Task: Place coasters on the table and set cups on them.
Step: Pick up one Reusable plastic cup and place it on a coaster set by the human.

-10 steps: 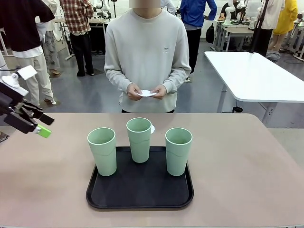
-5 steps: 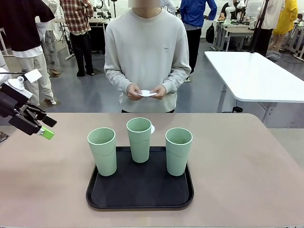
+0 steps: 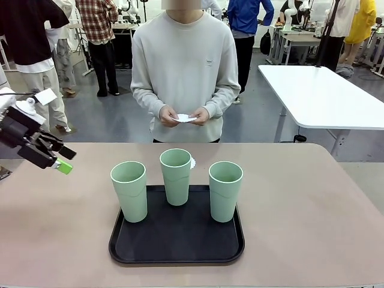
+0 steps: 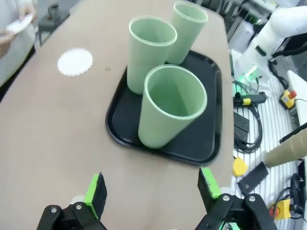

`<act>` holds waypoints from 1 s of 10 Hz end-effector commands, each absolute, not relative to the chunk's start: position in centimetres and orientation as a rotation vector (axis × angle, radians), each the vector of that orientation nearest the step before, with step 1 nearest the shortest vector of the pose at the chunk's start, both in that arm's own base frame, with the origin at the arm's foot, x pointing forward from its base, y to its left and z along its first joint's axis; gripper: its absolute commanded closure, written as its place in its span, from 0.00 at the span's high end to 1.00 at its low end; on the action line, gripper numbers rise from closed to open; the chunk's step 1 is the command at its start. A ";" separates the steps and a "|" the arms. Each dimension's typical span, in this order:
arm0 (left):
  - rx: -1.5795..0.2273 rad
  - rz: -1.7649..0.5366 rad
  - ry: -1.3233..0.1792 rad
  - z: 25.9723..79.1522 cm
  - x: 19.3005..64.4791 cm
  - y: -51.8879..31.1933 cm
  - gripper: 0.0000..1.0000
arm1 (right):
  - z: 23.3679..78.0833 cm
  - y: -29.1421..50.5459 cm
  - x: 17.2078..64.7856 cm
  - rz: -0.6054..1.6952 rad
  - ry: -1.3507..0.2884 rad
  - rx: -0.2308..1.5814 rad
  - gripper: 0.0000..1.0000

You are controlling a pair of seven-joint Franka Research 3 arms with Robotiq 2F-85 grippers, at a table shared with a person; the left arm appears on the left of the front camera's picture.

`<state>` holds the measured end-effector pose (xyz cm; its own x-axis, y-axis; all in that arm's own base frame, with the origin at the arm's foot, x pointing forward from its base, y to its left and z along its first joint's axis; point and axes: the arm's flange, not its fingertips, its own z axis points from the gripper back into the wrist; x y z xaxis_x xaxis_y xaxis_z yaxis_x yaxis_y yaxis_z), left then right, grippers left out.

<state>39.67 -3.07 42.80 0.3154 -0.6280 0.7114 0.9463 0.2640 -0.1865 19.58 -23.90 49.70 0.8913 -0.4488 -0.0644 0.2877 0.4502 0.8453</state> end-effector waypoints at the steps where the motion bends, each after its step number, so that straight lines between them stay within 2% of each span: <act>1: -0.880 -1.285 -0.674 40.0 44.0 -3.2 1.00 | 49.6 -23.8 19.6 -0.445 -0.184 1.025 1.00; 3: -1.058 -1.414 -0.776 38.1 44.6 -3.1 1.00 | 49.6 -23.8 19.6 -0.445 -0.184 1.025 1.00; 5: -1.138 -1.490 -0.832 36.6 44.1 -2.6 1.00 | 49.6 -23.8 19.6 -0.445 -0.184 1.025 1.00; 10: -1.056 -1.457 -0.965 32.6 43.1 -2.4 1.00 | 49.6 -23.8 19.6 -0.445 -0.184 1.025 1.00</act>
